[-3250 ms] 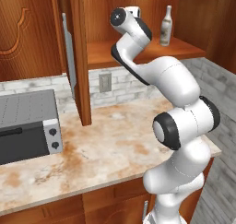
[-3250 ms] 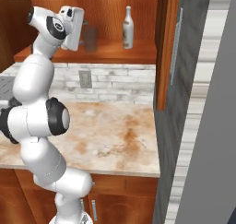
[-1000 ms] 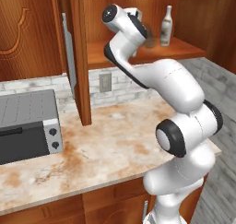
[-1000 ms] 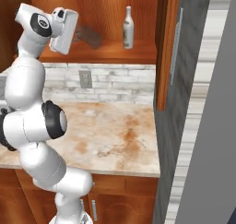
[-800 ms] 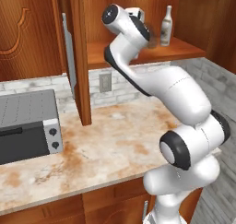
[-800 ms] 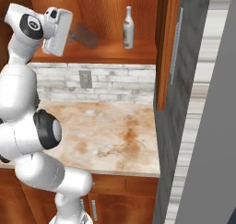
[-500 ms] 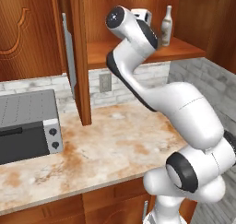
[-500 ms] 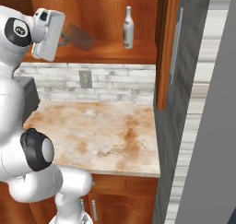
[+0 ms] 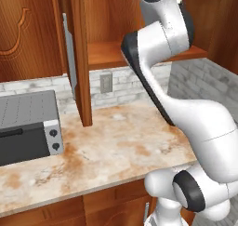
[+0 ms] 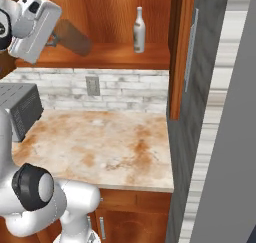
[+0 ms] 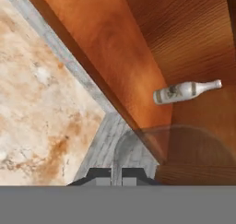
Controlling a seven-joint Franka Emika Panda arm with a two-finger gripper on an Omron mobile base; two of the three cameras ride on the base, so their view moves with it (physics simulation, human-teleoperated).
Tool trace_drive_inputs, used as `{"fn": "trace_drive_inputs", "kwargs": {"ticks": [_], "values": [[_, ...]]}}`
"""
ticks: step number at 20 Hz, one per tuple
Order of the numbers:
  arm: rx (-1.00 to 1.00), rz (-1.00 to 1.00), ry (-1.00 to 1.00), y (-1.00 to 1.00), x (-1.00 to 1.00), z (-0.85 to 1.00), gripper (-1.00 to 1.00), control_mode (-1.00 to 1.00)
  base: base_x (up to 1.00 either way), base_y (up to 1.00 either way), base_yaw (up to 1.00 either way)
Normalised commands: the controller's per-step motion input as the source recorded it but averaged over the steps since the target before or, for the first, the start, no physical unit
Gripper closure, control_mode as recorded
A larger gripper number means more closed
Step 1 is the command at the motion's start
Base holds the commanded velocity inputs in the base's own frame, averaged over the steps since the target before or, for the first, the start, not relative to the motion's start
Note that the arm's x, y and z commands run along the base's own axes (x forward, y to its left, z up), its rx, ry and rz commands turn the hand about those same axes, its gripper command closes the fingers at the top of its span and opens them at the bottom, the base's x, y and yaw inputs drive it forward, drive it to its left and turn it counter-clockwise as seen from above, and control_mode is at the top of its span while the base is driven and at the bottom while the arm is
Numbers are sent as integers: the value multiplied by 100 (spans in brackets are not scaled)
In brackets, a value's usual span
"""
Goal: There is a bowl on the dining counter. Grab a lemon wedge from the fridge and place it in the bowl. Then get the liquor bottle and glass cup from the cabinet and place them next to the bowl.
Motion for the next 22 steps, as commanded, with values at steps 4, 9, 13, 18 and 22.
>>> {"fn": "trace_drive_inputs", "kwargs": {"ticks": [4, 9, 13, 18, 22], "values": [[27, 1, 12, 1, -100, 14, 100, -100, 0, 0, 0], [13, 8, 4, 8, -99, -53, 100, -100, 0, 0, 0], [2, 15, 0, 0, -100, -95, 100, -100, 0, 0, 0], [2, 23, -10, -1, -64, -37, 100, -100, 0, 0, 0], [0, 15, -4, 1, -64, 0, 100, 100, -25, 4, 5]]}}
